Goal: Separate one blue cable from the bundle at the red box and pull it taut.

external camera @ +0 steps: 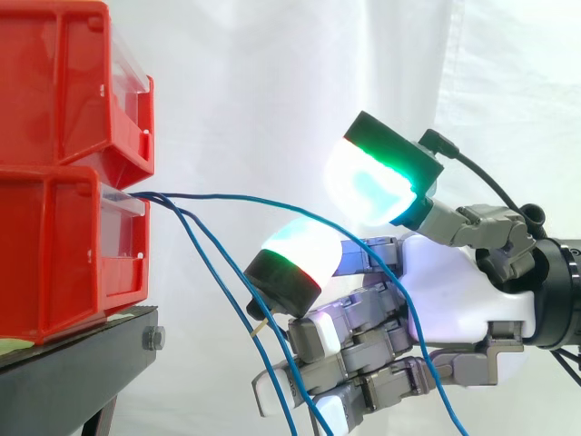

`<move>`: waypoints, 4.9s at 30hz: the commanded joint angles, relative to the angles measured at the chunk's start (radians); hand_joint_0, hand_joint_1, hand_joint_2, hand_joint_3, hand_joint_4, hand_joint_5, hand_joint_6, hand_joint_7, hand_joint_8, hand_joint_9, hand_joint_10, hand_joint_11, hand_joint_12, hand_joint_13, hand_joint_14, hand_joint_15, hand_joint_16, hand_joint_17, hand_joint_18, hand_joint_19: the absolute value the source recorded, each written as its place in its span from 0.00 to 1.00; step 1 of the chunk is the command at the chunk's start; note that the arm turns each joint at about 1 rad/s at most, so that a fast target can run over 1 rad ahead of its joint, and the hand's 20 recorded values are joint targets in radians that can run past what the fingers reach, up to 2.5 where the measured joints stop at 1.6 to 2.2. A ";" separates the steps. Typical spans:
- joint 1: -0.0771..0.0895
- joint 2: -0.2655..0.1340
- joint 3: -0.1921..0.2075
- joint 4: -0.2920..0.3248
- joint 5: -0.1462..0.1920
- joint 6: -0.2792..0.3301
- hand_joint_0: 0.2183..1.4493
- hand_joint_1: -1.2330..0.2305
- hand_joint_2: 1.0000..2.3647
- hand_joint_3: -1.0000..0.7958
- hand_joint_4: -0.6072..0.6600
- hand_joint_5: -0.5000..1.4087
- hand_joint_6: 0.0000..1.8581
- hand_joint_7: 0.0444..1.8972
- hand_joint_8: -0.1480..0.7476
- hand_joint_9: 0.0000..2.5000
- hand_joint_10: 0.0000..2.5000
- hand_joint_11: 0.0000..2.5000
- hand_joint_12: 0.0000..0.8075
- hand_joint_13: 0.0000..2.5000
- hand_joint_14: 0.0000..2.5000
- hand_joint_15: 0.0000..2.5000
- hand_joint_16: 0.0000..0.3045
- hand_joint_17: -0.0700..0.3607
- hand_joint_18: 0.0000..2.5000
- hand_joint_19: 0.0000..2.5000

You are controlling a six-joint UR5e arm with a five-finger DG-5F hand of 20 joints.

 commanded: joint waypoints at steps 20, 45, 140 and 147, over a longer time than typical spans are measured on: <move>0.000 0.000 0.000 0.000 0.000 0.003 0.30 0.34 0.02 0.49 0.49 0.17 0.49 0.62 0.54 0.32 0.01 0.39 0.33 0.23 0.01 0.20 0.11 0.33 0.21 0.25; 0.000 0.000 0.000 -0.065 -0.044 0.018 0.31 0.33 0.02 0.56 0.41 0.18 0.50 0.63 0.55 0.37 0.01 0.45 0.40 0.26 0.01 0.21 0.13 0.37 0.26 0.24; -0.009 0.154 -0.158 -0.178 0.023 0.005 0.35 0.33 0.02 0.53 0.40 0.17 0.49 0.61 0.46 0.35 0.61 0.55 0.40 0.33 0.66 0.62 0.09 0.30 0.46 0.67; 0.000 0.154 -0.210 -0.166 0.018 -0.021 0.35 0.33 0.02 0.53 0.40 0.17 0.49 0.61 0.45 0.35 0.61 0.55 0.40 0.33 0.66 0.62 0.09 0.30 0.46 0.67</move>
